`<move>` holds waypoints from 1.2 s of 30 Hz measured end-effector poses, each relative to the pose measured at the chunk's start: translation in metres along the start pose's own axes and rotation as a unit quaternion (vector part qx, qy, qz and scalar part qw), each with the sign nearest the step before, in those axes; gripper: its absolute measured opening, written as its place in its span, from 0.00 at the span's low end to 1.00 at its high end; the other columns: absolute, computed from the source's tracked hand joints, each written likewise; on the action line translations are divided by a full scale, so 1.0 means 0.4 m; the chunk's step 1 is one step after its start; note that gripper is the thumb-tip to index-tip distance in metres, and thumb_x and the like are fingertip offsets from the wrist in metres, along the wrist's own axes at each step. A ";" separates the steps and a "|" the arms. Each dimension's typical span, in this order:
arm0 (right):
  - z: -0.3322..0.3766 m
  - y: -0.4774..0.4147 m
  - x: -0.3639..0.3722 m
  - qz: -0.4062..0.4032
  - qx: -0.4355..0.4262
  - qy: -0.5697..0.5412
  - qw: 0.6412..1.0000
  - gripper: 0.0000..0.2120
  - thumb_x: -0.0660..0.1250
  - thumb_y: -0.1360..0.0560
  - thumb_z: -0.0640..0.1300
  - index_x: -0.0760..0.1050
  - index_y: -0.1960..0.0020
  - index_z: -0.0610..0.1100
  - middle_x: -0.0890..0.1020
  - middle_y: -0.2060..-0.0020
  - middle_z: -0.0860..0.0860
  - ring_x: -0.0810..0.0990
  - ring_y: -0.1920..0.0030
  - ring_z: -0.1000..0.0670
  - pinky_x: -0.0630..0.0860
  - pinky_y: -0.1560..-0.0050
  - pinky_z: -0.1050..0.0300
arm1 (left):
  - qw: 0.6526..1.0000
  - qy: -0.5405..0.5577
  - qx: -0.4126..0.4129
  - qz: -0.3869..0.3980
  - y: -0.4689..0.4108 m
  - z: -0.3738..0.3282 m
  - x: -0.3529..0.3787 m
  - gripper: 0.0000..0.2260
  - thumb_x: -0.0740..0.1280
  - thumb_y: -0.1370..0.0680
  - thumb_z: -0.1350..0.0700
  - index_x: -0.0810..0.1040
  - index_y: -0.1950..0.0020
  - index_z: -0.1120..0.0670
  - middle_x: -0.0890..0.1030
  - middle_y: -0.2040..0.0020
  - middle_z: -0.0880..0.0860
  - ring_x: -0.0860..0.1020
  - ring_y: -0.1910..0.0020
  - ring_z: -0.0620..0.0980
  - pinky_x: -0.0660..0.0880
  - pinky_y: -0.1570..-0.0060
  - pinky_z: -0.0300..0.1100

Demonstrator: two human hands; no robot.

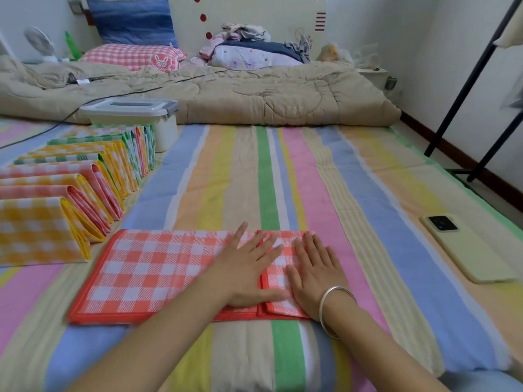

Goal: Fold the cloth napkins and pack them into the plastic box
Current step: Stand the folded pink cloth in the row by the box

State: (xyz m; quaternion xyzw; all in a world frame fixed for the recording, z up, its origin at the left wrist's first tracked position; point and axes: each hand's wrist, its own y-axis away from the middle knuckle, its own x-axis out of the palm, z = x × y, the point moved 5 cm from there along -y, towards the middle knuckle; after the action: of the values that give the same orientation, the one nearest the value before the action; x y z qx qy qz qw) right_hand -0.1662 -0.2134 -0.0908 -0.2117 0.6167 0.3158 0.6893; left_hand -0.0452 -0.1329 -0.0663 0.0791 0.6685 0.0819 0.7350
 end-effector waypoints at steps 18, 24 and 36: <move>0.040 -0.010 -0.070 0.030 -0.001 0.087 0.996 0.32 0.49 0.19 0.54 0.40 0.20 0.46 0.41 0.21 0.46 0.39 0.22 0.45 0.38 0.24 0.43 | 0.972 0.130 -0.178 -0.078 0.256 0.340 0.113 0.48 0.26 0.34 0.22 0.42 0.19 0.43 0.38 0.21 0.42 0.35 0.23 0.39 0.33 0.23 0.46; 0.224 -0.060 -0.090 -0.031 -0.202 -0.049 0.978 0.36 0.46 0.32 0.43 0.62 0.24 0.41 0.63 0.25 0.42 0.60 0.24 0.40 0.54 0.25 0.46 | 0.973 0.121 -0.178 -0.087 0.257 0.327 0.152 0.45 0.26 0.33 0.24 0.36 0.20 0.43 0.33 0.22 0.42 0.30 0.24 0.38 0.33 0.23 0.48; 0.390 -0.069 -0.012 -0.015 -0.366 -0.058 0.928 0.44 0.59 0.30 0.73 0.57 0.22 0.49 0.59 0.23 0.51 0.52 0.22 0.51 0.46 0.22 0.48 | 0.805 0.209 -0.339 -0.440 0.415 0.351 0.074 0.13 0.62 0.27 0.59 0.82 0.47 0.53 0.82 0.48 0.49 0.76 0.47 0.52 0.72 0.45 0.45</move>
State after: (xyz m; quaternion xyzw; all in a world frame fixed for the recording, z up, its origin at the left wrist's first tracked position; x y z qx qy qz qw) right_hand -0.0355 -0.1278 -0.0653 -0.4401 0.4135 0.5210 0.6032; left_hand 0.0949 0.0346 -0.0444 -0.4972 0.6985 -0.0143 0.5145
